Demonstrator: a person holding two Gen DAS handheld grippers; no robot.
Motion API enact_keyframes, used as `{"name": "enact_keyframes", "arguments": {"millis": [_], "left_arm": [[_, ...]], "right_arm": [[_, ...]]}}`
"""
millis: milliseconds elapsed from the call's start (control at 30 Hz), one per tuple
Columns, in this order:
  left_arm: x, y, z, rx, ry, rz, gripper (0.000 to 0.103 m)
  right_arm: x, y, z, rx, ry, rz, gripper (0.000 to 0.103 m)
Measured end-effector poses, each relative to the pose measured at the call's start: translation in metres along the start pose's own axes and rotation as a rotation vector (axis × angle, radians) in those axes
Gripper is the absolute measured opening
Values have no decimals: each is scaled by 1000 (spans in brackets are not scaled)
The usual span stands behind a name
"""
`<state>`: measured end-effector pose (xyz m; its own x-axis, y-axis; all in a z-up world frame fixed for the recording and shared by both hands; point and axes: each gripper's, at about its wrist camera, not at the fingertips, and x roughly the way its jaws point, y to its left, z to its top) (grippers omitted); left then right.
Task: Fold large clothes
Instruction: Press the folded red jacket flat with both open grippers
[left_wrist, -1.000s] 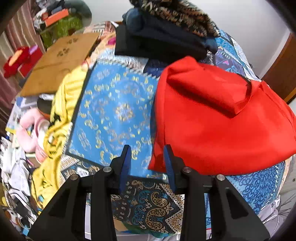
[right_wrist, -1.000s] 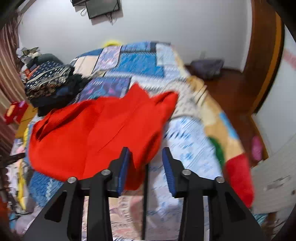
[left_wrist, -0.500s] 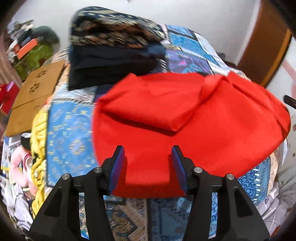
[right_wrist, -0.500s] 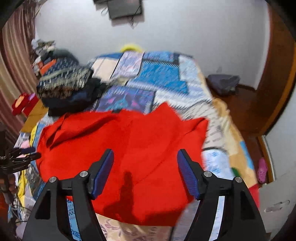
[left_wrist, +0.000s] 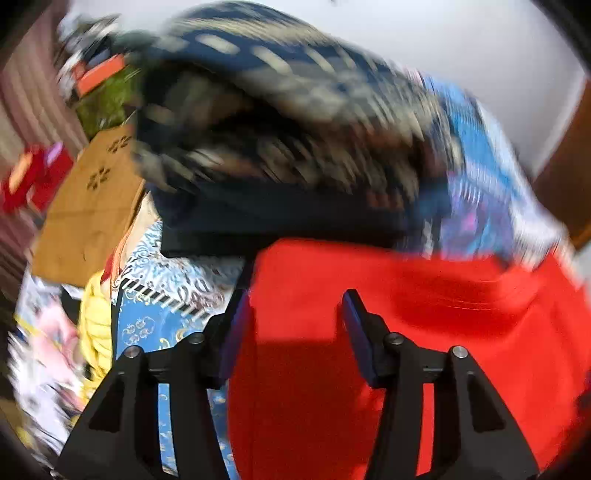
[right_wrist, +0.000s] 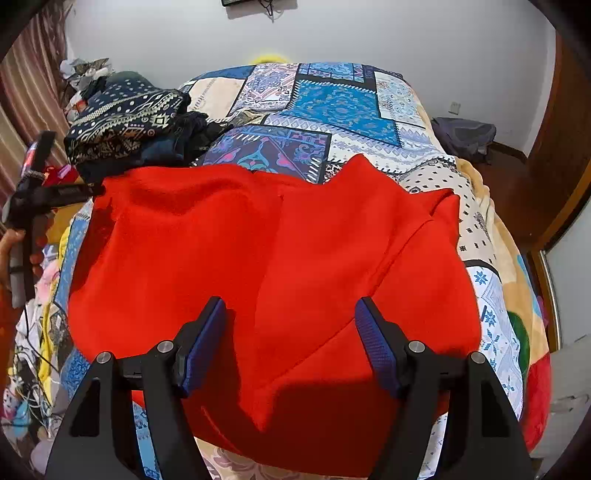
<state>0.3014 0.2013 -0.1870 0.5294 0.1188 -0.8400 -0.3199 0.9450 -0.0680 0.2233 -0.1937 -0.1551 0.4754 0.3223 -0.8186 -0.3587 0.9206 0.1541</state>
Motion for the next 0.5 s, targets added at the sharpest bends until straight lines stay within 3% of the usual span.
{"name": "enact_keyframes", "arguments": {"millis": [67,433,500], "left_arm": [[-12,6,-1,-7,-21,-18,52],[-60,-22,-71,240,6,-43,53],[-73,-27,-82,263,-9,-49,61]], "right_arm": [[-2,-2,1,6,-1,3,69],[-12,22,11,-16,-47,30,69],[-14,31,12,-36,-53,42,69]]}}
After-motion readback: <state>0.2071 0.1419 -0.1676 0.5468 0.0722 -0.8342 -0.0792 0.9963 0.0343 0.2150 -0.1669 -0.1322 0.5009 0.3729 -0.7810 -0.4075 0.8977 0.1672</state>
